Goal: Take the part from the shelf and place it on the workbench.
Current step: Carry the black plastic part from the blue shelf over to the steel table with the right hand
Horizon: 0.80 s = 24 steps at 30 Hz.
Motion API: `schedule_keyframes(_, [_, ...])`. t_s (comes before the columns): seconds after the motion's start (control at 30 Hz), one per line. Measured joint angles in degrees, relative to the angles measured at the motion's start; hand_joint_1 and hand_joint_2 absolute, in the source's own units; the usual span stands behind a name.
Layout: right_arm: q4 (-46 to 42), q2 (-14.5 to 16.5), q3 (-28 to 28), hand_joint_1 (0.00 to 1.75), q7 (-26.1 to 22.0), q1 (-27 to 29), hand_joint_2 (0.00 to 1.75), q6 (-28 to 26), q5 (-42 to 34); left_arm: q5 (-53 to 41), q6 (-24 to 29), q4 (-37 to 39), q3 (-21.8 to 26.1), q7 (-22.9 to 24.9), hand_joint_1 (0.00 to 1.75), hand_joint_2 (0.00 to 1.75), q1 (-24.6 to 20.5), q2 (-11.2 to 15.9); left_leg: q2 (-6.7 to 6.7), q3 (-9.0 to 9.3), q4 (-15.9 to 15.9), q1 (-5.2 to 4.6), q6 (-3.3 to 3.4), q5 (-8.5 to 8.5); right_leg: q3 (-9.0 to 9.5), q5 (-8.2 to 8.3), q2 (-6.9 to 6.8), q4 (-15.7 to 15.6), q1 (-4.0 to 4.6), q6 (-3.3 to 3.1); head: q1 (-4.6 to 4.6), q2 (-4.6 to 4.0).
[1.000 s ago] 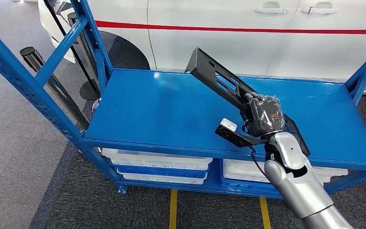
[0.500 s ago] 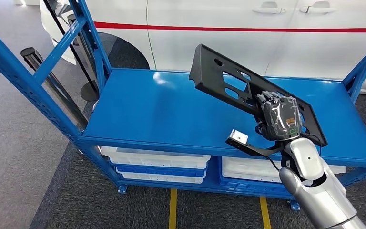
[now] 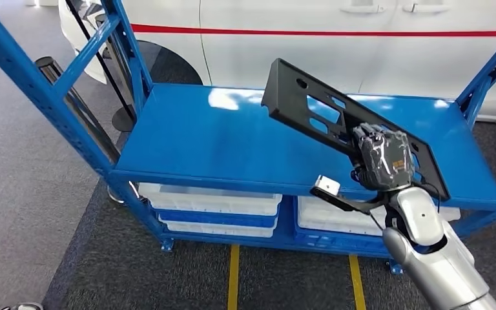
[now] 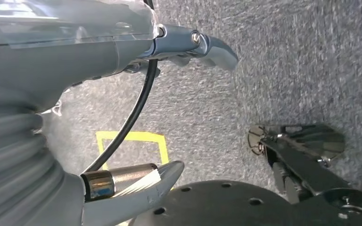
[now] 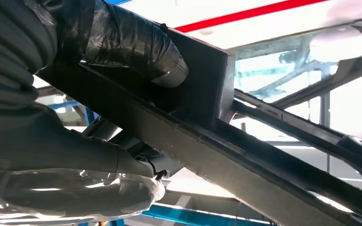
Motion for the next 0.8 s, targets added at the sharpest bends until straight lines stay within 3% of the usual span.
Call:
schedule_keyframes(0.07, [-0.15,-0.28,0.0,1.75,-0.01,0.08,1.75,-0.07,-0.05,-0.22,0.11,0.02,0.04,0.0,0.0,1.75,-0.01,-0.03,0.12,-0.55,-1.14,0.15,0.41,1.53,-0.29,0.47,0.05,-0.46,-0.01,0.77,0.01,0.0])
schedule_keyframes(0.1, [-0.22,-0.48,-0.01,1.75,-0.01,0.11,1.75,-0.11,-0.11,-0.27,0.15,0.03,0.07,0.01,0.0,1.75,-0.04,-0.04,0.26,-0.88,-1.7,0.32,0.77,2.48,-0.66,-0.59,0.1,0.05,0.08,1.01,0.07,0.0])
schedule_keyframes(0.17, [-0.25,-0.9,-0.02,1.75,-0.01,0.13,1.75,-0.17,-0.39,-0.31,0.19,0.04,0.1,-0.01,0.0,1.75,-0.07,-0.02,0.51,-2.02,-2.29,0.5,1.29,4.14,-2.12,-5.63,0.14,4.6,0.12,1.31,0.17,0.0])
schedule_keyframes(0.2, [-0.25,-1.04,-0.02,1.75,0.0,0.16,1.75,-0.16,-0.59,-0.32,0.21,0.04,0.11,-0.01,0.0,1.75,-0.05,0.01,0.53,-2.84,-2.25,0.48,1.47,4.77,-2.95,-8.38,0.14,8.24,0.11,1.44,0.22,0.0])
schedule_keyframes(0.23, [-0.24,-1.12,-0.03,1.75,0.01,0.21,1.75,-0.13,-0.81,-0.34,0.22,0.04,0.12,-0.01,0.0,1.75,-0.03,0.02,0.56,-3.73,-2.1,0.45,1.46,5.33,-3.52,-10.1,0.13,11.7,0.05,1.62,0.22,0.0])
schedule_keyframes(0.27, [-0.24,-1.16,-0.03,1.75,0.01,0.26,1.75,-0.06,-1.01,-0.39,0.23,0.04,0.14,-0.01,0.0,1.75,-0.03,0.02,0.58,-4.63,-1.83,0.44,1.4,5.84,-3.48,-10.54,0.12,13.96,-0.04,1.8,0.22,0.0])
schedule_keyframes(0.3, [-0.24,-1.18,-0.04,1.75,0.01,0.28,1.75,0.04,-1.18,-0.47,0.22,0.04,0.16,-0.01,0.0,1.75,-0.03,0.02,0.59,-5.55,-1.46,0.48,1.28,6.26,-2.56,-9.84,0.11,14.38,-0.15,1.97,0.22,0.0])
schedule_keyframes(0.37, [-0.32,-1.2,-0.06,1.75,0.01,0.17,1.75,0.36,-1.55,-0.67,0.16,0.05,0.2,-0.01,0.0,1.75,-0.05,0.01,0.6,-7.38,-0.3,0.63,0.9,6.84,2.25,-7.53,0.08,9.32,-0.45,2.18,0.22,0.0])
schedule_keyframes(0.43, [-0.6,-1.2,-0.08,1.75,-0.02,-0.11,1.75,0.76,-1.92,-0.85,0.05,0.07,0.24,-0.01,0.0,1.75,-0.04,0.0,0.55,-8.87,1.02,0.54,0.35,7.21,7.07,-7.64,0.14,2.44,-0.33,1.85,0.18,0.0])
schedule_keyframes(0.5, [-0.97,-1.21,-0.13,1.75,-0.05,-0.43,1.75,1.15,-2.1,-1.09,-0.11,0.07,0.29,-0.01,0.0,1.75,0.0,0.01,0.5,-9.56,1.59,0.36,-0.32,7.77,8.23,-8.47,0.27,0.02,-0.02,0.97,0.11,0.0])
schedule_keyframes(0.57, [-1.16,-1.22,-0.16,1.75,-0.07,-0.65,1.75,1.54,-2.13,-1.32,-0.38,0.05,0.37,0.0,0.0,1.75,0.13,0.03,0.37,-9.93,1.76,0.41,-1.05,8.06,7.47,-7.67,0.2,-0.05,-0.18,-0.08,0.1,0.0])
schedule_keyframes(0.6, [-1.25,-1.22,-0.15,1.75,-0.07,-0.74,1.75,1.71,-2.15,-1.38,-0.54,0.04,0.43,0.01,0.0,1.75,0.2,0.04,0.29,-10.37,2.47,0.5,-1.44,7.04,6.97,-7.1,0.09,-0.14,-0.28,-0.6,0.06,0.0])
schedule_keyframes(0.63, [-1.37,-1.22,-0.14,1.75,-0.05,-0.82,1.75,1.86,-2.16,-1.43,-0.69,0.02,0.5,0.02,0.0,1.75,0.27,0.05,0.21,-11.05,4.17,0.62,-1.82,4.95,6.37,-6.45,-0.02,-0.23,-0.42,-1.04,0.04,0.0])
schedule_keyframes(0.7, [-1.63,-1.22,-0.13,1.75,-0.01,-0.96,1.75,2.13,-2.31,-1.6,-1.02,-0.07,0.65,0.07,0.0,1.75,0.32,0.08,0.19,-12.88,10.53,0.88,-2.47,-0.9,4.9,-5.18,-0.12,-0.22,-0.43,-1.47,-0.03,0.0])
schedule_keyframes(0.73, [-1.74,-1.22,-0.13,1.75,0.04,-0.98,1.75,2.27,-2.44,-1.7,-1.19,-0.14,0.71,0.1,0.0,1.75,0.33,0.08,0.2,-13.6,14.17,0.98,-2.68,-2.96,4.05,-4.51,-0.14,-0.17,-0.41,-1.48,-0.02,0.0])
schedule_keyframes(0.77, [-1.78,-1.22,-0.13,1.75,0.08,-0.99,1.75,2.39,-2.59,-1.79,-1.34,-0.22,0.73,0.13,0.0,1.75,0.33,0.09,0.21,-13.74,16.79,1.06,-2.81,-3.67,3.15,-3.85,-0.15,-0.12,-0.39,-1.43,-0.03,0.0])
schedule_keyframes(0.8, [-1.8,-1.22,-0.12,1.75,0.11,-0.99,1.75,2.47,-2.71,-1.87,-1.46,-0.3,0.74,0.15,0.0,1.75,0.32,0.09,0.21,-13.03,17.73,1.11,-2.85,-3.07,2.24,-3.2,-0.16,-0.04,-0.39,-1.33,-0.03,0.0])
